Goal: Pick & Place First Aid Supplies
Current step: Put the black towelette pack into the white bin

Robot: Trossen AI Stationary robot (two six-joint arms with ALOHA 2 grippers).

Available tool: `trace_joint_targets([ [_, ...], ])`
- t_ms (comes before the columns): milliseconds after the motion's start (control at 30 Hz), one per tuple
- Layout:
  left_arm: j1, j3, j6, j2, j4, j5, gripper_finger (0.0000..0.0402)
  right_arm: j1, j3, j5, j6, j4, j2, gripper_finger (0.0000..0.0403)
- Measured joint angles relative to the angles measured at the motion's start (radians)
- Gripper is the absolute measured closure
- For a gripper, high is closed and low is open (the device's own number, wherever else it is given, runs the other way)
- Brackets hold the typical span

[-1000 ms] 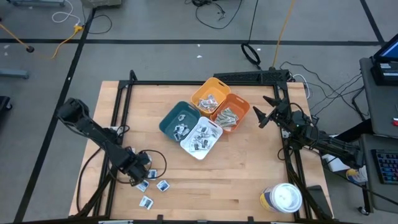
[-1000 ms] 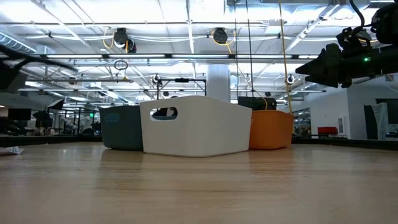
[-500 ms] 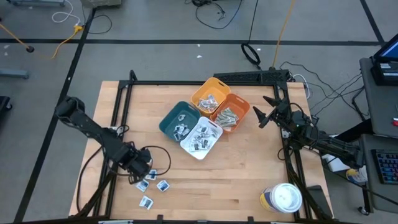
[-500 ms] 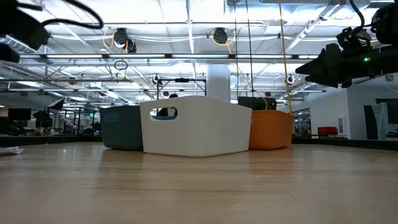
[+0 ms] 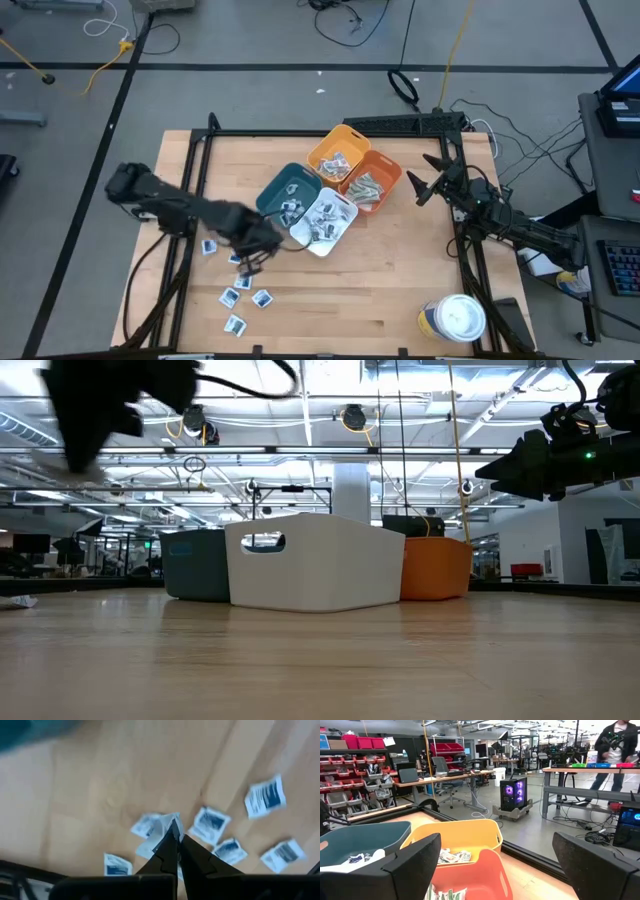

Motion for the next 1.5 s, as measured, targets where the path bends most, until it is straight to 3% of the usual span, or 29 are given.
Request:
trace_joint_targets([
  [333, 0.23, 0.375, 0.226, 0.302, -0.01, -0.003, 0.0398, 0.0, 0.0, 0.0, 0.0, 0.0, 0.0, 0.0026],
  [733, 0.35, 0.754, 0.328, 0.573, -0.13, 0.0, 0.0398, 0.0, 0.0, 0.0, 0.0, 0.0, 0.0, 0.0026],
  [1233, 0.32, 0.791, 0.318, 0.71, 0.027, 0.001, 0.0396, 0.0, 0.0, 0.0, 0.0, 0.0, 0.0, 0.0026],
  [1500, 0.317, 0.791, 0.259, 0.716, 0.054, -0.014, 0.0315, 0.0, 0.0, 0.0, 0.0, 0.0, 0.0, 0.0026],
])
